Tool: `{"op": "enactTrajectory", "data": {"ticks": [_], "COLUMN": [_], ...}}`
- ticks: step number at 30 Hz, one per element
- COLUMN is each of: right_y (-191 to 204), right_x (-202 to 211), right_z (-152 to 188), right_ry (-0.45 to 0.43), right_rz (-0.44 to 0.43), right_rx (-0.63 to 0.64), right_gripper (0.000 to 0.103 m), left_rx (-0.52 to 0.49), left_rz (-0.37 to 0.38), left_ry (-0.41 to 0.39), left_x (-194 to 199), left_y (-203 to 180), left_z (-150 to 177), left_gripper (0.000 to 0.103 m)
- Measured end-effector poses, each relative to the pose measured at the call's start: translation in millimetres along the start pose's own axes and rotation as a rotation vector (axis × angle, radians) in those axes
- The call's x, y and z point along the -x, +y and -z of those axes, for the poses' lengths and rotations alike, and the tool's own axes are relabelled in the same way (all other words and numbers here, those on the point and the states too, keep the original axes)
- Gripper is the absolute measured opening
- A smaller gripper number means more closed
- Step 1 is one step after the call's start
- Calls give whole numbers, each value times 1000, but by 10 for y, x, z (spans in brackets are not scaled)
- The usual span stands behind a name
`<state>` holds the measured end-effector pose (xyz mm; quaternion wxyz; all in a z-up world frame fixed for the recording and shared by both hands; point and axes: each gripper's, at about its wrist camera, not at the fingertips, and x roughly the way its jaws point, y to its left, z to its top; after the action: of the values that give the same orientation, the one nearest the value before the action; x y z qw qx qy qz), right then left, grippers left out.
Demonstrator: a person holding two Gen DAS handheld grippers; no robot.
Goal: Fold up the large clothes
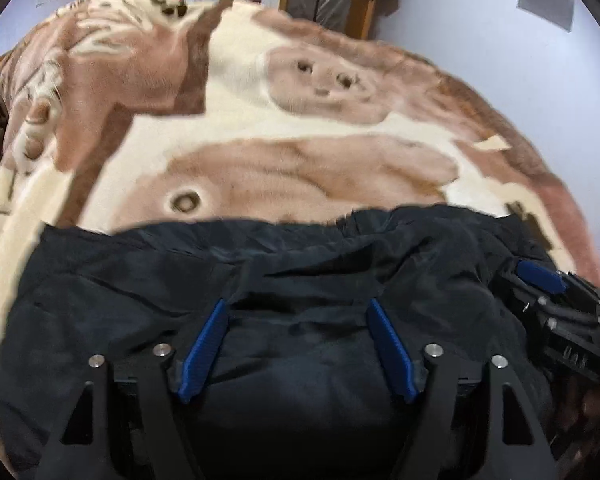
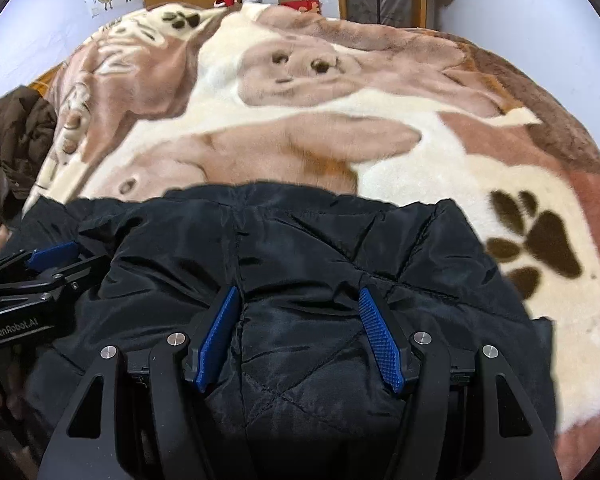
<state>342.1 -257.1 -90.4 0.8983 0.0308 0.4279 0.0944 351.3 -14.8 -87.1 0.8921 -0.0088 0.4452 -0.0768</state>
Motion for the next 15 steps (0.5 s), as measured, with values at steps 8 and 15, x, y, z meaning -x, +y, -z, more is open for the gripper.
{"op": "enactTrajectory", "data": {"ticks": [8, 15], "right_y": [-501, -544], "right_x": [16, -211], "right_z": [121, 170], "right_ry": [16, 12], "right_rz": [131, 140], "right_rx": [-50, -60], "right_gripper": [62, 62], "left_rx": [66, 131], "left_rz": [-181, -167], "left_ry": [-39, -53], "left_x": [266, -138], "left_y": [953, 1170], "left_z": [25, 207], "left_gripper": [73, 75]}}
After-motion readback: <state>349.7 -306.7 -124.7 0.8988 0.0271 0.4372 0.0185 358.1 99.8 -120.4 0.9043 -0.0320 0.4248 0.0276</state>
